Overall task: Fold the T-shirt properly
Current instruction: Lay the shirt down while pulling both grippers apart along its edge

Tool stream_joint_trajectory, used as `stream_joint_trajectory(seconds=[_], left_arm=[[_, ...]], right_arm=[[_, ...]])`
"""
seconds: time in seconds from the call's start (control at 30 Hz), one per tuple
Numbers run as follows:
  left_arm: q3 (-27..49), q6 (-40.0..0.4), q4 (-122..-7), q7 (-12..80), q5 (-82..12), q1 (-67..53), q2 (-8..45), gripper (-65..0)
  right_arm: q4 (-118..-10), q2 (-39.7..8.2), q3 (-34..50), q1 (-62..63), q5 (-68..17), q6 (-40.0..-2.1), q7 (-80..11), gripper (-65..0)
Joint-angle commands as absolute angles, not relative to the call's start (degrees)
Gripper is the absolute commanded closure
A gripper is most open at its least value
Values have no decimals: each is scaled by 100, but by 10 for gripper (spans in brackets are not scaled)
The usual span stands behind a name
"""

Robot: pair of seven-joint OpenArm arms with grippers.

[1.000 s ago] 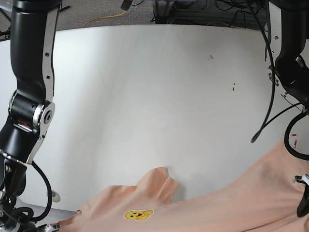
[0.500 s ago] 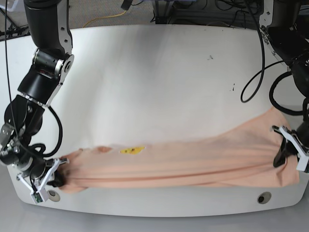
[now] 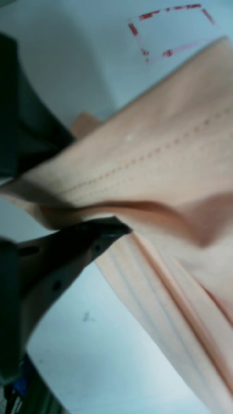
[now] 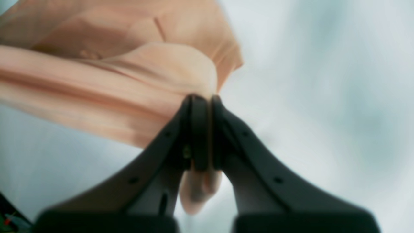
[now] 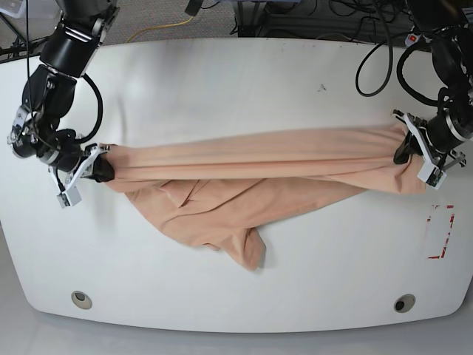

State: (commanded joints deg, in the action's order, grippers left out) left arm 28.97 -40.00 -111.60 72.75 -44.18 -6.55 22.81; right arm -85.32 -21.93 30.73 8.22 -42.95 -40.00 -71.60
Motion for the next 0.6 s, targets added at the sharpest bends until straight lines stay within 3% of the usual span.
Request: stream_joint_trajectory(seconds=[0.6], left_arm=[[3266,-4000,-11160,7284,-4409,-1921,2492,-6]], right_arm=[[-8532,-2352,3389,-462,-5569,-4000,-7530,0]])
